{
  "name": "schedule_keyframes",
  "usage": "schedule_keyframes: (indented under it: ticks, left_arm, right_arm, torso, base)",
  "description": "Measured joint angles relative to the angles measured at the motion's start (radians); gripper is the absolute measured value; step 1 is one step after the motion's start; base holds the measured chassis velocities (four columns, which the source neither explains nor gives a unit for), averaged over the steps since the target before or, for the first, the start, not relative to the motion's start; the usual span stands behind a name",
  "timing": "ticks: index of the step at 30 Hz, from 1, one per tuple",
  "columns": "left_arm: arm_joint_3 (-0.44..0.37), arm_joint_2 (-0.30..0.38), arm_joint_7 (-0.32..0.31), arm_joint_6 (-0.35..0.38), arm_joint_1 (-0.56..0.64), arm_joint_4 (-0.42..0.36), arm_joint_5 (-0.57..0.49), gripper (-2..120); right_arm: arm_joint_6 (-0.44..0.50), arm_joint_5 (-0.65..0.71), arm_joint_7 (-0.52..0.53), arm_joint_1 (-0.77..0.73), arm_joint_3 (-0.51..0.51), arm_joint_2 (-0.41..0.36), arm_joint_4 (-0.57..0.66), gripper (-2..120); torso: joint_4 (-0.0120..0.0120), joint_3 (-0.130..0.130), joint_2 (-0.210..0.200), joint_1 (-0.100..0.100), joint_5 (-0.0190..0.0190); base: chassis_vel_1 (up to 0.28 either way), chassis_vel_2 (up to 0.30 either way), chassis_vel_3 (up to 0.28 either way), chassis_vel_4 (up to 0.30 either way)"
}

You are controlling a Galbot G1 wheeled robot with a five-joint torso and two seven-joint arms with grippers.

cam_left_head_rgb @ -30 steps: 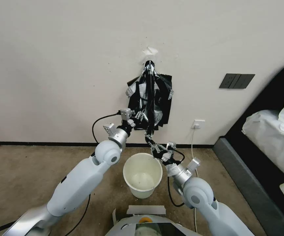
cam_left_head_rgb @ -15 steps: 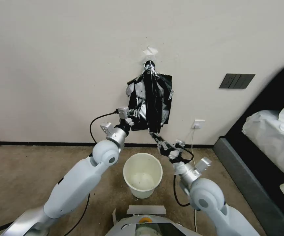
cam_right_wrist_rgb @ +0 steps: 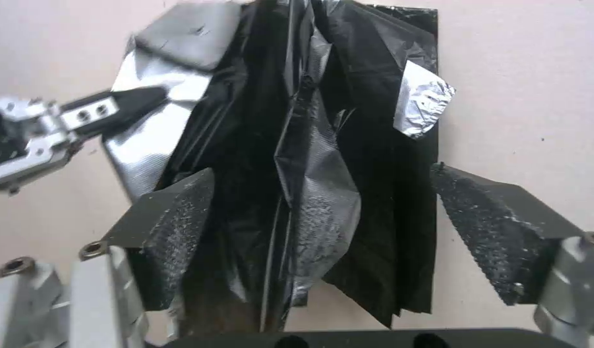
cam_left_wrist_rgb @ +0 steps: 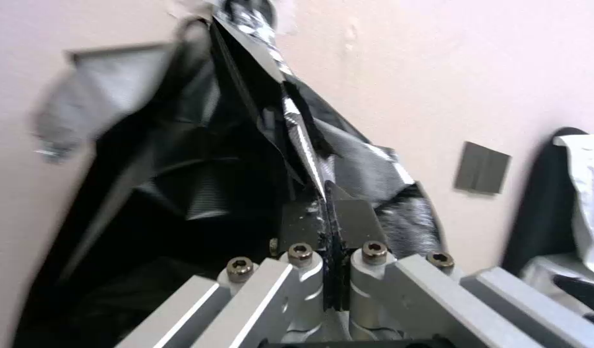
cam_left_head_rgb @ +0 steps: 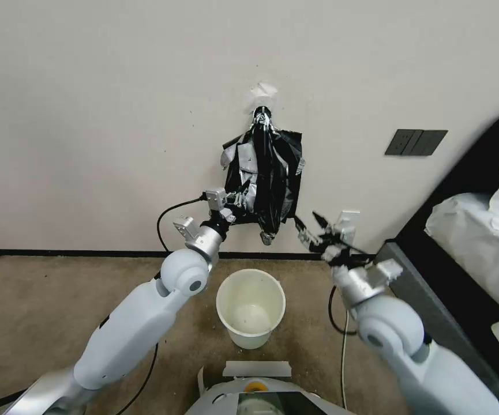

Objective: Place a trash bag onto the trash bin.

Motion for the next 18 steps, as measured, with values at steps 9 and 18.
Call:
schedule_keyframes:
  ticks: [9, 18]
  left_arm:
    - [0.027, -0.017, 0.0, 0.0, -0.027, 0.012, -0.007, 0]
    - [0.019, -0.006, 0.0, -0.001, -0.02, 0.006, -0.009, 0]
  right_arm:
    - [-0.033, 0.11, 0.04, 0.199, -0.116, -0.033, -0.134, 61]
    - [-0.037, 0.111, 0.054, 0.287, -0.18, -0.019, -0.214, 81]
  torso:
    - [0.0005, 0.0, 0.0, 0.0, -0.0002]
    - [0.0003, 0.0, 0.0, 0.0, -0.0001]
  base:
    - [0.0, 0.0, 0.0, 0.0]
    - [0.0, 0.0, 0.0, 0.0]
